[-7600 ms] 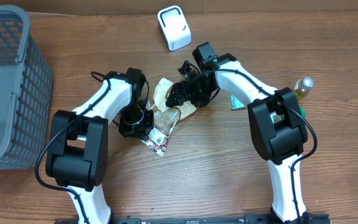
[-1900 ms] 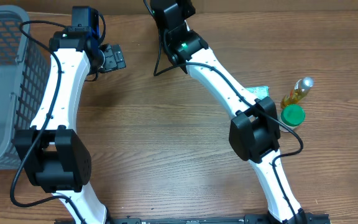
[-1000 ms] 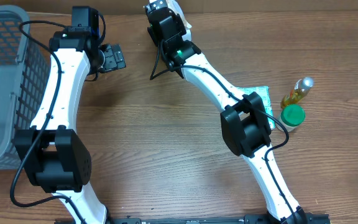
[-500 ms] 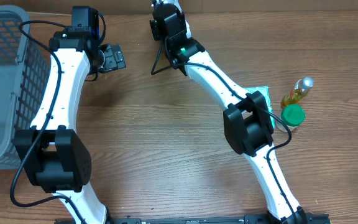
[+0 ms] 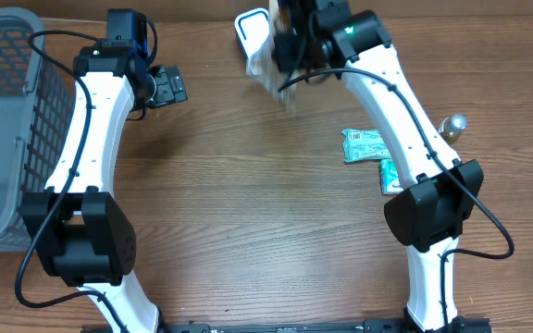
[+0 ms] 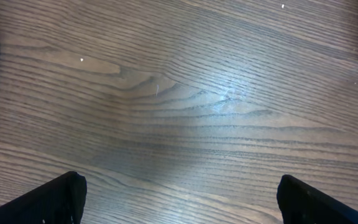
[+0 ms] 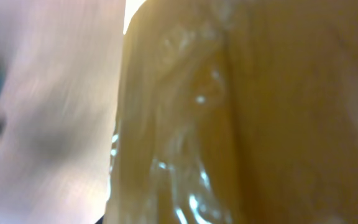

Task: Scan the item barcode
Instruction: 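Move the bag back right and lower it onto the light-blue packet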

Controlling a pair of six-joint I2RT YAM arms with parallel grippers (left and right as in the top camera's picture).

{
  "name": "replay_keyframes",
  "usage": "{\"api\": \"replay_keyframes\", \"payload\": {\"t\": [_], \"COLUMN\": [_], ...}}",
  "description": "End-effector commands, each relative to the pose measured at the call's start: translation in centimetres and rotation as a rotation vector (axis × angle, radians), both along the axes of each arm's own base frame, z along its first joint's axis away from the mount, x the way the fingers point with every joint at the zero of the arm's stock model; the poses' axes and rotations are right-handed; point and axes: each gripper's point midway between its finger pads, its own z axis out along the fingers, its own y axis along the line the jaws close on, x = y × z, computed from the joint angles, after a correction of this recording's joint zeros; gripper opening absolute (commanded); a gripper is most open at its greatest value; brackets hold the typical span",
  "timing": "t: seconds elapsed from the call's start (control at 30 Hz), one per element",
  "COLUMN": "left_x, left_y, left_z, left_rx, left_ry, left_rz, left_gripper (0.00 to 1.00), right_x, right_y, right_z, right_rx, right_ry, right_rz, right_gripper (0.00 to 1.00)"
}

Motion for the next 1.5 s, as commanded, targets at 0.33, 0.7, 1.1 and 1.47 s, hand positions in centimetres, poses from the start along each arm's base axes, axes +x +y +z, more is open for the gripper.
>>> {"api": "replay_keyframes", "payload": {"t": [0.33,0.7,1.1,1.47], "left_x": [0.3,0.2,0.2,0.3], "left_y": [0.1,0.1,0.1,0.1], "left_z": [0.7,0.7,0.7,0.7], "left_rx": [0.01,0.01,0.01,0.01], "left_ry": [-0.018,-0.018,-0.018,-0.018], "left_rz": [0.008,0.008,0.007,0.008], "left_gripper": [0.99,1.0,1.0,0.99], "right_x": [-8.3,-9.1,-7.6,-4.5], "right_y": [-2.5,-9.4,-16.0,-16.9], "right_z": [-6.9,-11.8,-12.3,-12.3], "right_rx": [-0.079,-0.446,-0.584,-0.525], "right_ry": [0.4,0.443,0.438,0.35], "right_rz": [0.157,0.066,-0.058,-0.183], "right_gripper": [0.25,0.25,0.54,1.0]}}
